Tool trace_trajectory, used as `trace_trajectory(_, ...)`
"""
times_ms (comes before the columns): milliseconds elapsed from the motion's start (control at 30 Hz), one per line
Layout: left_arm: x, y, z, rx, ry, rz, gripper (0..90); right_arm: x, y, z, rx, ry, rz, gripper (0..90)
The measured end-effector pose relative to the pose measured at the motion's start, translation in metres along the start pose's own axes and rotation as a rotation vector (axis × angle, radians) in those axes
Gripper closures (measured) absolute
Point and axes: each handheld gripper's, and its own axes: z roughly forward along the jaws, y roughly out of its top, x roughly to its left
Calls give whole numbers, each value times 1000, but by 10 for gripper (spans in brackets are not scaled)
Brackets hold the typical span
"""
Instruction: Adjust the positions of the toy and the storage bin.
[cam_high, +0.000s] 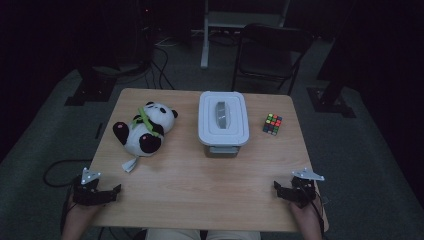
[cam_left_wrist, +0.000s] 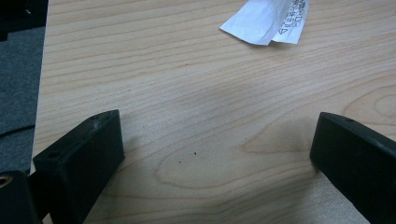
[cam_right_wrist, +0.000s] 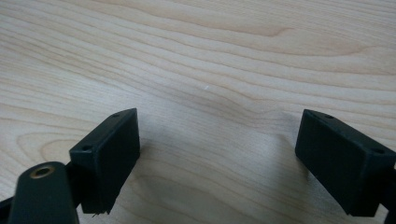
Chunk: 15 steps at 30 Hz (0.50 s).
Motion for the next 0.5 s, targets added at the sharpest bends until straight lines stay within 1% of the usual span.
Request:
trace_trajectory(67,0,0,0,0,0,0,34,0,0,-1,0,-6,6,136)
trace_trajectory(133,0,0,0,0,-1,0,34,0,-2,-2,-1,-23,22,137)
trace_trajectory(200,0,0,0,0,-1,1,34,0,-2,-2,-1,-24,23,137)
trace_trajectory(333,0,0,0,0,-3,3,33,1,-2,-2,1,2,-5,121)
trace_trajectory(500,0,0,0,-1,-3,3,33,0,-2,-2,1,10,-8,124)
